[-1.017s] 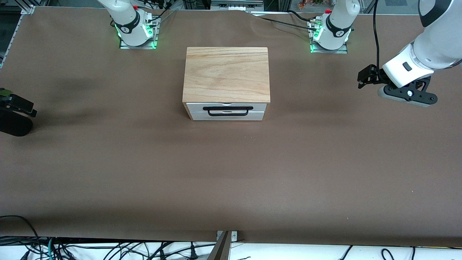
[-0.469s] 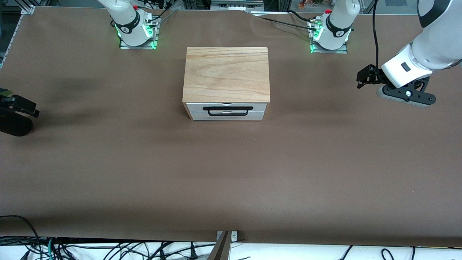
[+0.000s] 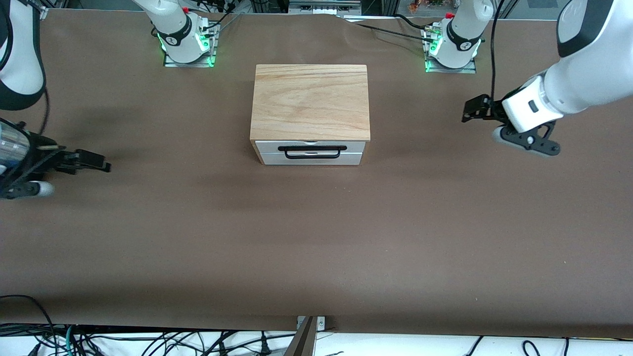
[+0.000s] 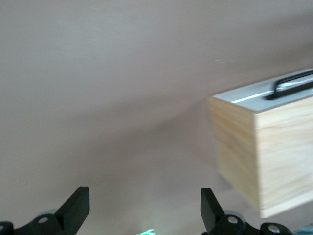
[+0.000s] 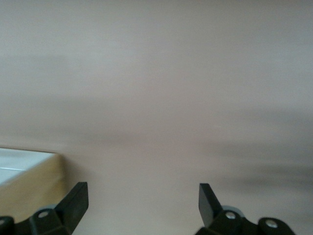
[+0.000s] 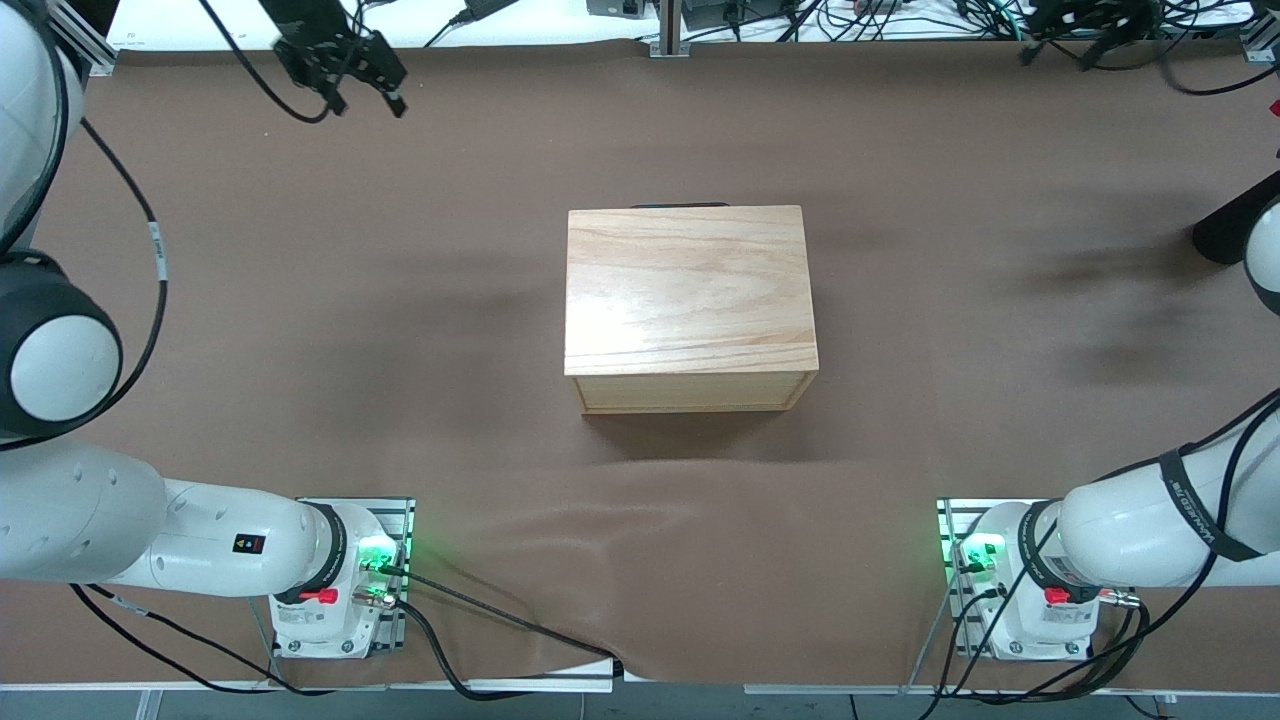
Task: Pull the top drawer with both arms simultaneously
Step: 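Move the right gripper and the left gripper toward the drawer handle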
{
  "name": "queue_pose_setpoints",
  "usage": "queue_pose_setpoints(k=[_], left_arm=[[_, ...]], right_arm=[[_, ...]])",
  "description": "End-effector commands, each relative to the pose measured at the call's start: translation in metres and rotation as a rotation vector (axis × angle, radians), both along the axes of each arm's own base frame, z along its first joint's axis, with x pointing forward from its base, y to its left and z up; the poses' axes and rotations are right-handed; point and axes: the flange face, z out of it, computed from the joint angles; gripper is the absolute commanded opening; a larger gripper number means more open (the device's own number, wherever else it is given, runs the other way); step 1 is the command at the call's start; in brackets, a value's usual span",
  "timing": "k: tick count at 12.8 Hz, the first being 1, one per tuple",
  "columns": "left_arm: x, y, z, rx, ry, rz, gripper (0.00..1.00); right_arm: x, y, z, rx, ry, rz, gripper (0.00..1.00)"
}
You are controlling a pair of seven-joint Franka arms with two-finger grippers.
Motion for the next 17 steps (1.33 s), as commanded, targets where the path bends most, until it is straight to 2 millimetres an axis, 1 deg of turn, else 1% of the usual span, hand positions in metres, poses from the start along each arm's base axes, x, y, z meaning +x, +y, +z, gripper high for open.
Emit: queue_pose_setpoints(k=[1, 2, 3, 4, 5, 6, 8, 9, 10, 11, 12, 13, 15, 16, 17], left_arm=[[0.019, -0.019, -0.034, -0.155, 0.081, 0.019, 1.0], [0.027, -0.024, -0.05, -0.207, 0.096, 0.022, 1.0], [0.034, -0.03, -0.067, -0.261, 0.103, 0.02, 1.0], [0.041, -0.036, -0.086, -0.315, 0.112, 0.02, 1.0], [0.048, -0.047, -0.109, -0.364, 0.118, 0.015, 1.0], [0.055, -0.054, -0.125, -0.422, 0.117, 0.031, 1.0], [0.064, -0.077, -0.161, -0.6, 0.142, 0.07, 1.0], [0.067, -0.084, -0.177, -0.707, 0.153, 0.092, 1.0], [0.069, -0.091, -0.193, -0.803, 0.148, 0.092, 1.0], [0.071, -0.095, -0.208, -0.883, 0.141, 0.103, 1.0], [0.073, -0.099, -0.222, -0.936, 0.133, 0.112, 1.0], [0.071, -0.108, -0.236, -0.969, 0.135, 0.105, 1.0], [0.071, -0.116, -0.259, -1.074, 0.099, 0.111, 1.0], [0.069, -0.125, -0.271, -1.13, 0.083, 0.115, 1.0], [0.066, -0.13, -0.283, -1.153, 0.086, 0.12, 1.0]], right_arm=[[0.008, -0.002, -0.045, 0.218, 0.077, -0.031, 1.0], [0.013, 0.003, -0.069, 0.306, 0.081, 0.021, 1.0], [0.017, 0.005, -0.092, 0.436, 0.069, 0.037, 1.0], [0.02, 0.005, -0.12, 0.593, 0.062, -0.001, 1.0], [0.02, 0.015, -0.149, 0.752, 0.057, -0.05, 1.0], [0.022, 0.027, -0.174, 0.877, 0.022, -0.058, 1.0], [0.025, 0.062, -0.207, 1.022, -0.034, -0.04, 1.0], [0.025, 0.084, -0.22, 1.09, -0.059, -0.039, 1.0], [0.023, 0.119, -0.23, 1.162, -0.091, -0.02, 1.0], [0.02, 0.149, -0.242, 1.222, -0.105, -0.022, 1.0], [0.016, 0.179, -0.249, 1.264, -0.113, -0.017, 1.0], [0.009, 0.205, -0.255, 1.282, -0.105, -0.015, 1.0], [-0.002, 0.24, -0.264, 1.296, -0.073, 0.003, 1.0], [-0.005, 0.245, -0.27, 1.295, -0.071, 0.014, 1.0], [-0.012, 0.252, -0.279, 1.294, -0.06, 0.024, 1.0]])
